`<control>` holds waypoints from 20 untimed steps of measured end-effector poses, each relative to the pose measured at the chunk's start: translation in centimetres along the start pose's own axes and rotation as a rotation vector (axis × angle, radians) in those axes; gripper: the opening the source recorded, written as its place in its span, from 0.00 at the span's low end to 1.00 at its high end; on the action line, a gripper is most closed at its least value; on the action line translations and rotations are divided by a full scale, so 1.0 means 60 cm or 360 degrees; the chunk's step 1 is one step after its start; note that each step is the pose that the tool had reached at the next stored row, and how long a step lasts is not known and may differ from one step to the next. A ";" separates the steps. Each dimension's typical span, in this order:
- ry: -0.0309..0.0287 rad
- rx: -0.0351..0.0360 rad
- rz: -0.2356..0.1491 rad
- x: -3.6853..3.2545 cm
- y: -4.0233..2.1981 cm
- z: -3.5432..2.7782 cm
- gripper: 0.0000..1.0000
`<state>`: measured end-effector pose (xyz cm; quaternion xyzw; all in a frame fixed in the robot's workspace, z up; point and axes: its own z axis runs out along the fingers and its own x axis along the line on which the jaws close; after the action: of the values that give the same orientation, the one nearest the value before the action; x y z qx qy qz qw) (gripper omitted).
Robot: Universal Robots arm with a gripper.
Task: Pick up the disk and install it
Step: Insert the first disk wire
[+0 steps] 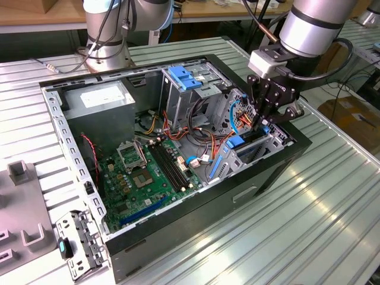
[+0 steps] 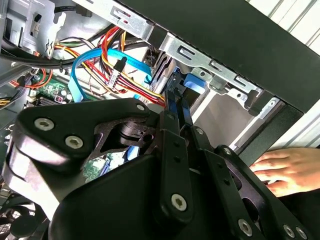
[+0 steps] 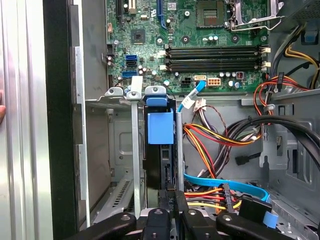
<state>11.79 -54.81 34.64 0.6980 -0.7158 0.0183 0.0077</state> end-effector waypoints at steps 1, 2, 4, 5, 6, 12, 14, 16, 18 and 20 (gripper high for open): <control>0.00001 0.0000 0.0000 0.000 0.000 0.000 0.16; -0.00001 0.0000 0.0000 0.000 0.000 0.002 0.16; 0.00001 0.0000 0.0000 0.000 0.000 0.004 0.16; 0.00001 0.0000 0.0000 0.000 0.000 0.006 0.16; -0.00002 0.0000 0.0000 0.000 0.000 0.007 0.16; -0.00005 0.0000 0.0000 0.000 0.000 0.010 0.16; -0.00006 0.0000 0.0000 0.000 0.000 0.010 0.16; -0.00026 0.0000 0.0000 0.000 0.000 0.011 0.18; -0.00011 0.0000 0.0000 0.000 0.000 0.008 0.24; -0.00013 0.0000 0.0000 0.000 0.000 -0.004 0.24</control>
<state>11.78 -54.82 34.89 0.6980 -0.7158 0.0181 0.0074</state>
